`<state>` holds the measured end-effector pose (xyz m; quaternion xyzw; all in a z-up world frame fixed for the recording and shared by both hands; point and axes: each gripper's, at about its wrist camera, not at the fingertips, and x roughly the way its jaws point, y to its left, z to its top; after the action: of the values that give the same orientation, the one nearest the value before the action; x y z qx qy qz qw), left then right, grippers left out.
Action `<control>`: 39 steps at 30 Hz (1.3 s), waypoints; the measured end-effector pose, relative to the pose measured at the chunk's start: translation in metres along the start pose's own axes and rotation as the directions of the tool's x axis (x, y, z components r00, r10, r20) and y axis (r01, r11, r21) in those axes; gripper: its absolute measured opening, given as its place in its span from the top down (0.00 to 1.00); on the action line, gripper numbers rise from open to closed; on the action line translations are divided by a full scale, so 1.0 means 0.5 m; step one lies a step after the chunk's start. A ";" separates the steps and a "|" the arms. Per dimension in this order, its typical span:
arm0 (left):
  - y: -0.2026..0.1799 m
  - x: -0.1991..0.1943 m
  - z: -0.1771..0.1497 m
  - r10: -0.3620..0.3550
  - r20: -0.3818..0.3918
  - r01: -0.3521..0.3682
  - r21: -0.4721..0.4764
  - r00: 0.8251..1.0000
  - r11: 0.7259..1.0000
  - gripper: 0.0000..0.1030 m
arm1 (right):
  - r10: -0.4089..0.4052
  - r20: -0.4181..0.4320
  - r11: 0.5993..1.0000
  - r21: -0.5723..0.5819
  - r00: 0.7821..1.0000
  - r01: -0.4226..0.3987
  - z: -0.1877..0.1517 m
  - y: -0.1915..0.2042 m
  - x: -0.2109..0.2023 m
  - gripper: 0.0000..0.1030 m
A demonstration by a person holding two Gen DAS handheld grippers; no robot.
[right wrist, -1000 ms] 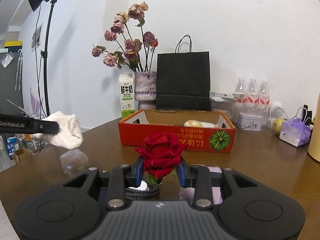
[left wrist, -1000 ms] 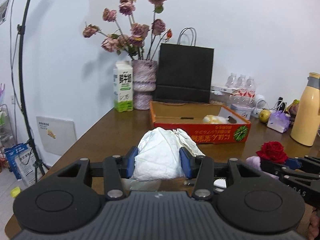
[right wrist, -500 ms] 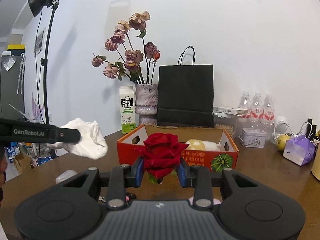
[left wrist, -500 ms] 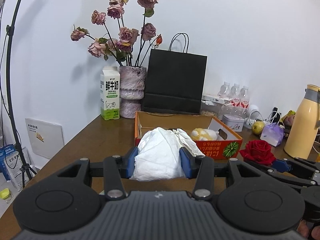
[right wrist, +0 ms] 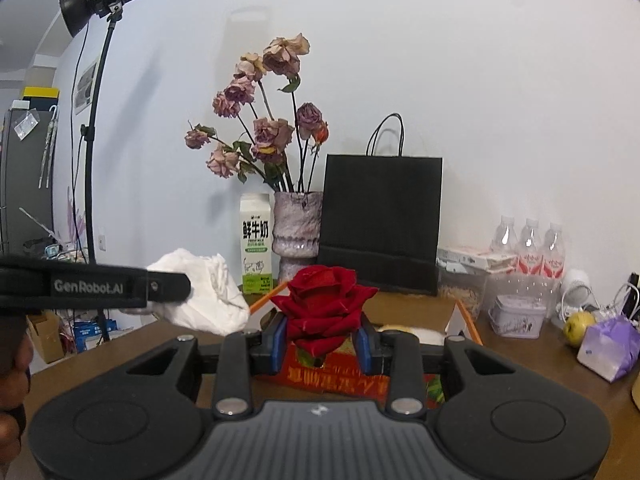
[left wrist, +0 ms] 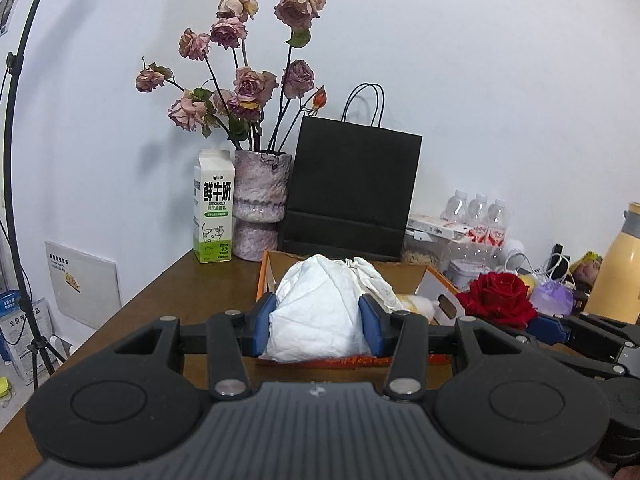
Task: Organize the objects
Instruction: 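Carry the white cloth into the box with the left gripper while the right carries the rose toward it, then lower the white cloth into the box with the left gripper while the right lowers the rose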
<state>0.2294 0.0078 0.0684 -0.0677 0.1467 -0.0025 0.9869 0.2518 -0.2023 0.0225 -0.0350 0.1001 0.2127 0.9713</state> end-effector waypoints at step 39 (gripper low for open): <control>-0.025 0.279 0.089 0.070 -0.045 -0.074 -0.099 0.997 0.992 0.55 | -0.004 -0.046 1.000 0.004 0.999 0.004 0.080 -0.088 0.262 0.68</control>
<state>0.3761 -0.0022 0.0717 -0.1121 0.1693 0.0391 0.9784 0.3941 -0.1847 0.0355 -0.0380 0.1227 0.2096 0.9693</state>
